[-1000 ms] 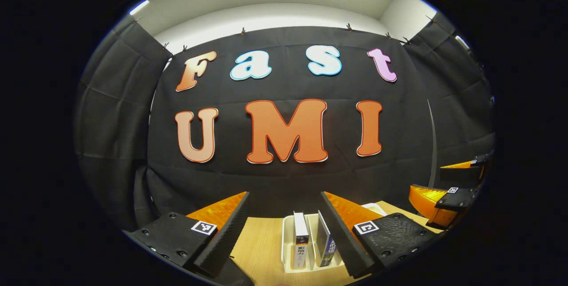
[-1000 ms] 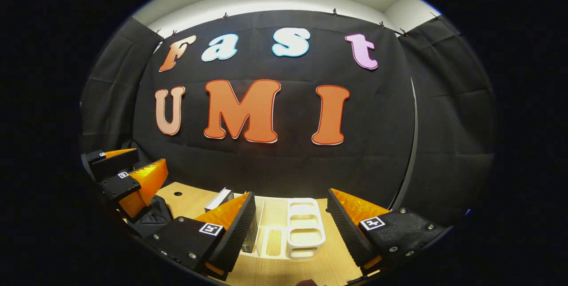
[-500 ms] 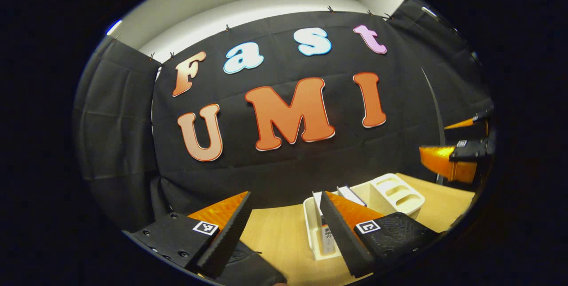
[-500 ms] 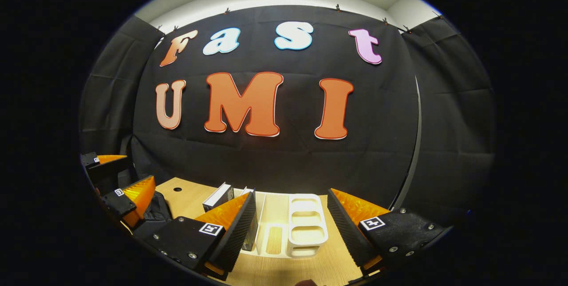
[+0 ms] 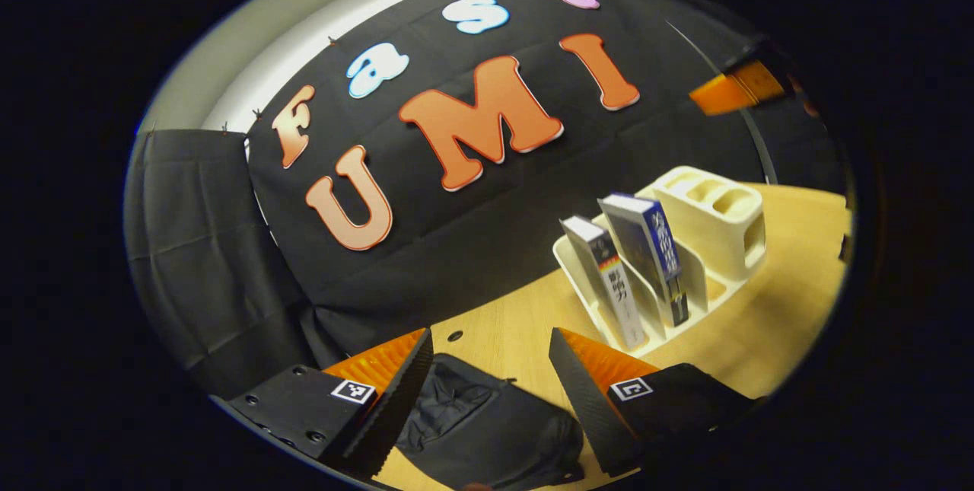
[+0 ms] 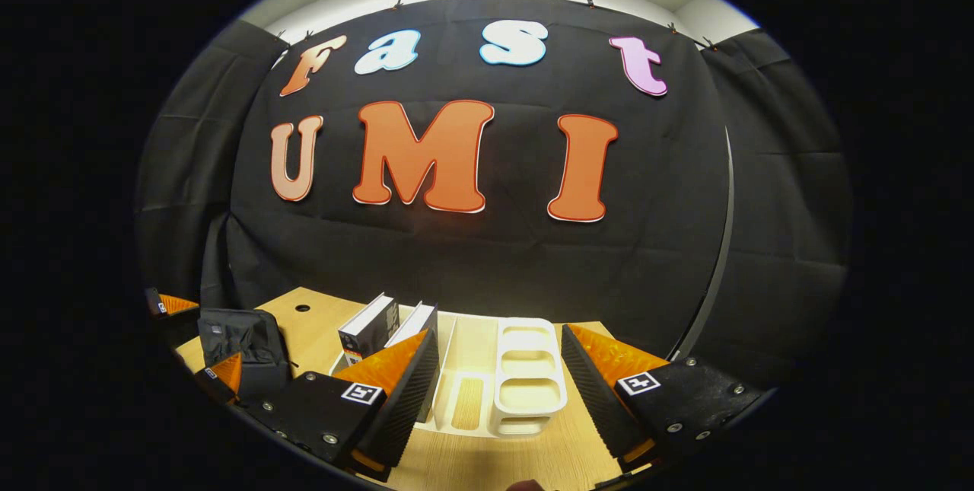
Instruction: Open the schoolbag, grab two books from the bookshelf and put them into the schoolbag.
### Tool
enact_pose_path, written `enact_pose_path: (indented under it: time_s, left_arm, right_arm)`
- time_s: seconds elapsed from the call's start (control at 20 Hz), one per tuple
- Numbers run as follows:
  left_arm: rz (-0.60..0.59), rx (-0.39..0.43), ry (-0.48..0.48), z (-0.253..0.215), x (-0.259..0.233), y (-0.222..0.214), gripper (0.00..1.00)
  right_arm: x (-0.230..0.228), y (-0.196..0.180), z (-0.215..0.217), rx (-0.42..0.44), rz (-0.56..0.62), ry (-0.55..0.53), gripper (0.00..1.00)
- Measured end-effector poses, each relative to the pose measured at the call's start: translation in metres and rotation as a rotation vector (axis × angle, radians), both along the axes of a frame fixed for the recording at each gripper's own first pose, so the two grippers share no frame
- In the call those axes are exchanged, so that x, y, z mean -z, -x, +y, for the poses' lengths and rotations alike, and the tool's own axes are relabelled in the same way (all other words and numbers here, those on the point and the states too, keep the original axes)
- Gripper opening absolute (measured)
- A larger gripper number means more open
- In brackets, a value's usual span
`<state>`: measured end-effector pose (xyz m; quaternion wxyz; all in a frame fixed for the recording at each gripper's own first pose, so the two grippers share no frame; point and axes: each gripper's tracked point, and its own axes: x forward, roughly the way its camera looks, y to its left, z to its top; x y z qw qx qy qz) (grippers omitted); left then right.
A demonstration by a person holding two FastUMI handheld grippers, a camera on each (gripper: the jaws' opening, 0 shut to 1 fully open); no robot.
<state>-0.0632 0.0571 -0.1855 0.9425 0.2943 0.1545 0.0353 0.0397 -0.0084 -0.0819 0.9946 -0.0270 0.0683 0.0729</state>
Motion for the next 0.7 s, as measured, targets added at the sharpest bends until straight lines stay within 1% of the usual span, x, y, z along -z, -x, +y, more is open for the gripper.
enact_pose_path:
  time_s: [0.15, 0.3, 0.4, 0.45, 0.55, 0.7]
  left_arm:
    - [0.094, -0.008, -0.086, 0.016, 0.044, 0.011, 0.96]
    - [0.186, -0.003, -0.161, 0.024, 0.087, 0.033, 0.96]
    - [0.284, -0.016, -0.224, 0.033, 0.118, 0.049, 0.96]
    - [0.316, -0.011, -0.245, 0.035, 0.129, 0.055, 0.98]
    - [0.366, -0.013, -0.283, 0.045, 0.151, 0.061, 0.97]
    - [0.415, -0.029, -0.344, 0.055, 0.17, 0.073, 0.98]
  right_arm:
    - [0.006, -0.004, -0.001, -0.004, 0.009, 0.01, 0.96]
    - [0.013, -0.008, -0.002, -0.007, 0.022, 0.025, 0.96]
    - [0.017, -0.009, -0.002, -0.011, 0.031, 0.034, 0.96]
    - [0.018, -0.009, -0.002, -0.014, 0.034, 0.038, 0.96]
    - [0.02, -0.01, -0.004, -0.016, 0.035, 0.047, 0.96]
    - [0.025, -0.011, -0.007, -0.012, 0.044, 0.05, 0.96]
